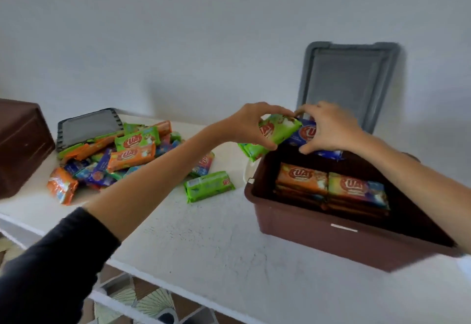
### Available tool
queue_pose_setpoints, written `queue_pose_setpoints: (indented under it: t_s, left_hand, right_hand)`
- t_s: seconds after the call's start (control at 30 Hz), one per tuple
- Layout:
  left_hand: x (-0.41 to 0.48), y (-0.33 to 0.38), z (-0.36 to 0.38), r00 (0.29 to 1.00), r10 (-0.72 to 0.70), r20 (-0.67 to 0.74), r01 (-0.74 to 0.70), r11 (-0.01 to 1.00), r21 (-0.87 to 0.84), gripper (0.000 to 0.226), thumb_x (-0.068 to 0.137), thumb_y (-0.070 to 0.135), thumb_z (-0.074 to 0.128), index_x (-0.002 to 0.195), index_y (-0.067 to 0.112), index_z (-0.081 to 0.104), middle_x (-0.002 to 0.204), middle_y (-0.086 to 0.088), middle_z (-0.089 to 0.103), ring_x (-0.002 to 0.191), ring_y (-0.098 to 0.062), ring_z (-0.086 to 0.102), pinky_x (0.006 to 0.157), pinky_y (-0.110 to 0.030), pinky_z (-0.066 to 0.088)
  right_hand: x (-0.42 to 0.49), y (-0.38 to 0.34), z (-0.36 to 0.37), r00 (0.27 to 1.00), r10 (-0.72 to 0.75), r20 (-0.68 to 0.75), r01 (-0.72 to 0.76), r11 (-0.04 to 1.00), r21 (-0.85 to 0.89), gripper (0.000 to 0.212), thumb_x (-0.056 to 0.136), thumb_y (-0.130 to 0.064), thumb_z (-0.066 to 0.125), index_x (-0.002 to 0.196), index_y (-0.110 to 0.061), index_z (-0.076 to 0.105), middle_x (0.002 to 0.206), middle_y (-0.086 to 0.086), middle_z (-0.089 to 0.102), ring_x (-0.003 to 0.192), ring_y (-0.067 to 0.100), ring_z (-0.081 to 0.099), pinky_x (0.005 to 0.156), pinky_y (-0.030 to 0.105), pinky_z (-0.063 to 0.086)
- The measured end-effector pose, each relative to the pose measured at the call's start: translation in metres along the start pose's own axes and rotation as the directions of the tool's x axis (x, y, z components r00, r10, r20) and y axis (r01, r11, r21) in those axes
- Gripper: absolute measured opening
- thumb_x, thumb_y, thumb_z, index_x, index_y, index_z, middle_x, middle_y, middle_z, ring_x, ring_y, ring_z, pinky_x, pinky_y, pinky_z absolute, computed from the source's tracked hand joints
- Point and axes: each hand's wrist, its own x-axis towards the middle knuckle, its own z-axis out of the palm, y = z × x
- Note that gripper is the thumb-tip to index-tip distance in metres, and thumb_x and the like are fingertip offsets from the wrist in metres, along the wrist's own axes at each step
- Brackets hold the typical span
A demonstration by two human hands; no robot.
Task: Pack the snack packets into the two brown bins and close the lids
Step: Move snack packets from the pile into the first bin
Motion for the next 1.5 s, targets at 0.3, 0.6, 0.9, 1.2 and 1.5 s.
queue_pose_setpoints:
  t_s: [0.3,0.6,0.9,1.2,1.5]
  left_hand:
    - [0.055,0.032,0.069,0.892,0.249,0.377,-0.291,0.955,0.057,0.074,0.066,0.004,0.077,0.132,0.018,0.048,0.128,-0.004,0.053,0.11,-0.012,0.047,0.092,-0.013,0.036]
    - [0.061,0.022,0.096,0.87,0.155,0.469,-0.296,0.924,0.243,0.073,0.073,0.01,0.073,0.136,0.024,0.04,0.135,-0.003,0.041,0.124,-0.018,0.035,0.105,-0.037,0.036]
    - [0.057,0.021,0.119,0.905,0.266,0.333,-0.394,0.819,0.417,0.065,0.082,0.045,0.063,0.139,0.025,0.039,0.134,-0.002,0.045,0.121,-0.016,0.043,0.09,-0.029,0.045]
    - [0.065,0.015,0.115,0.896,0.271,0.35,-0.411,0.805,0.428,0.059,0.081,0.043,0.065,0.134,0.027,0.045,0.13,0.0,0.049,0.118,-0.015,0.045,0.087,-0.034,0.049]
    - [0.059,0.002,0.068,0.973,0.221,0.06,-0.224,0.974,0.036,0.03,0.084,0.027,0.066,0.11,0.012,0.066,0.102,-0.003,0.068,0.088,-0.011,0.064,0.078,-0.022,0.053]
  right_hand:
    - [-0.079,0.064,0.01,0.971,0.158,0.178,-0.138,0.983,-0.118,0.079,0.065,-0.04,0.079,0.133,-0.027,0.041,0.118,0.002,0.049,0.108,0.019,0.046,0.071,0.026,0.036]
    - [-0.088,0.072,0.039,0.971,0.186,0.149,-0.18,0.982,-0.052,0.077,0.07,-0.034,0.076,0.136,-0.029,0.037,0.125,0.002,0.046,0.115,0.018,0.042,0.091,0.033,0.046]
    - [-0.077,0.068,0.048,0.977,0.14,0.158,-0.115,0.981,-0.159,0.049,0.081,-0.028,0.069,0.127,-0.028,0.054,0.121,0.003,0.056,0.113,0.022,0.05,0.083,0.034,0.045]
    - [-0.071,0.074,0.053,0.965,0.14,0.222,-0.124,0.989,-0.084,0.053,0.079,-0.032,0.071,0.129,-0.025,0.053,0.124,0.001,0.054,0.114,0.021,0.05,0.089,0.03,0.042]
    - [-0.043,0.053,0.033,0.997,0.074,0.01,-0.075,0.979,0.192,0.026,0.085,-0.025,0.065,0.111,-0.019,0.067,0.103,0.001,0.07,0.089,0.011,0.063,0.075,0.022,0.047]
